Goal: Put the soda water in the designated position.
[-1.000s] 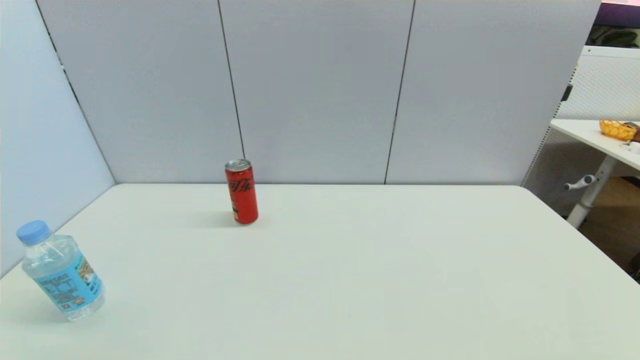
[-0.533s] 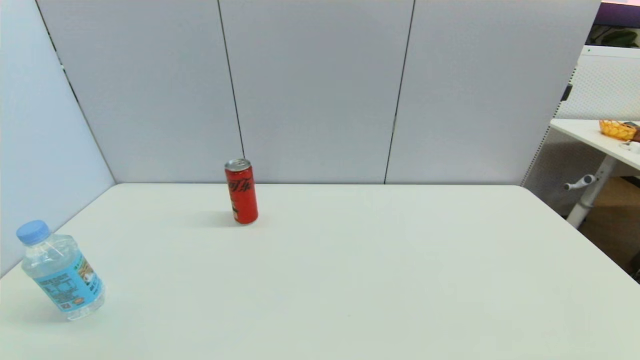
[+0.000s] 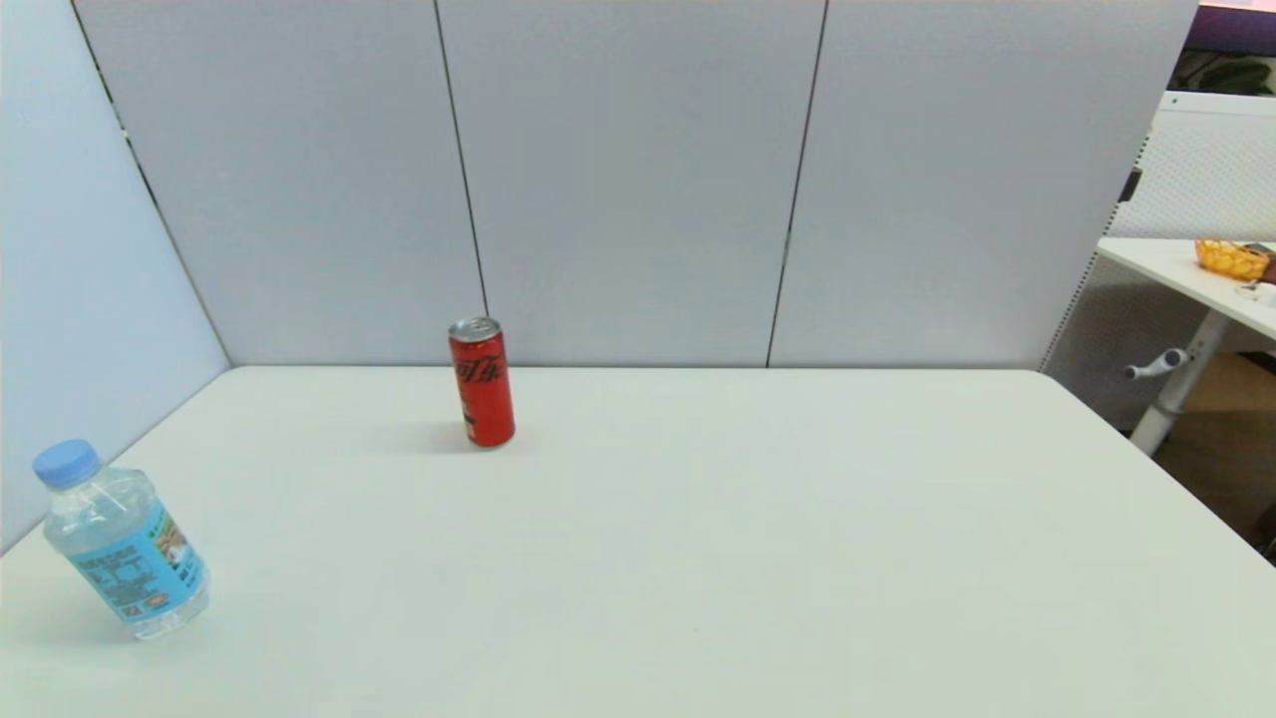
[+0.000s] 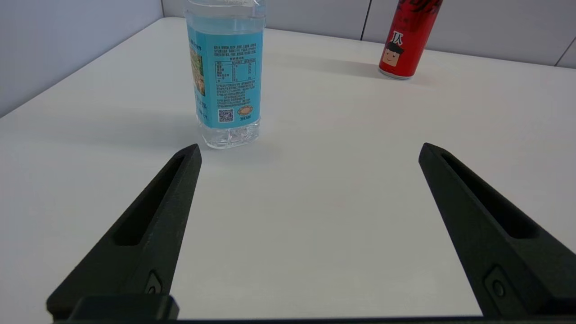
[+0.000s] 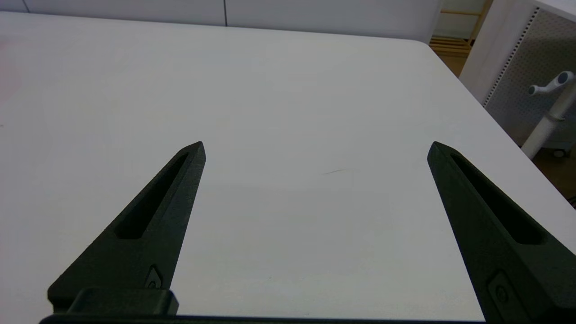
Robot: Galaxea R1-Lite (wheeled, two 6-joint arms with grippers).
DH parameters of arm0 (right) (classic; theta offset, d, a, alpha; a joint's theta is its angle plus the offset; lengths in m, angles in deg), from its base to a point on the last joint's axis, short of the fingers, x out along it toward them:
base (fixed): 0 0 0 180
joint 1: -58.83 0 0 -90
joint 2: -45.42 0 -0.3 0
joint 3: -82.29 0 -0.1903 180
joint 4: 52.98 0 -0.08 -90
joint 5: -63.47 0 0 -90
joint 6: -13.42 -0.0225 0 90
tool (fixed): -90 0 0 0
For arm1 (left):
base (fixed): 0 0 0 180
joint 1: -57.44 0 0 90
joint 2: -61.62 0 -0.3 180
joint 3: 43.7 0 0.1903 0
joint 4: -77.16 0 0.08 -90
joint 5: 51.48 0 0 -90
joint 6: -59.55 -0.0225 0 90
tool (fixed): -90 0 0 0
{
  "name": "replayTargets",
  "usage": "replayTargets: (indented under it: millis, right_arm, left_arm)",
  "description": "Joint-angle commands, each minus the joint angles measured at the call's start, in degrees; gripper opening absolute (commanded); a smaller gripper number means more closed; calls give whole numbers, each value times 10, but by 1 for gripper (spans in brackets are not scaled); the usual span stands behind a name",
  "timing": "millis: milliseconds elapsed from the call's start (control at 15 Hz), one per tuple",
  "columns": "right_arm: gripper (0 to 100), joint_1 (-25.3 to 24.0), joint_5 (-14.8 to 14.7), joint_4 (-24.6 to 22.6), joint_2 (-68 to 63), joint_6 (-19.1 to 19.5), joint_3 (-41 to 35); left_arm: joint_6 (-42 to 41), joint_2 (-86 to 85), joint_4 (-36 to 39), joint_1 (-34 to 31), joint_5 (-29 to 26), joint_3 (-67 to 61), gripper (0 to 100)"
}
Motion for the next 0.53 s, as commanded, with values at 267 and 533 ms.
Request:
replayTargets:
  millis: [267, 533]
  right_arm:
    - [100, 0, 0, 0, 0, 0, 0]
    - [100, 0, 0, 0, 0, 0, 0]
  left_arm:
    - [1, 153, 31, -22, 80, 60, 100]
    - [11, 382, 220, -45, 82, 60, 100]
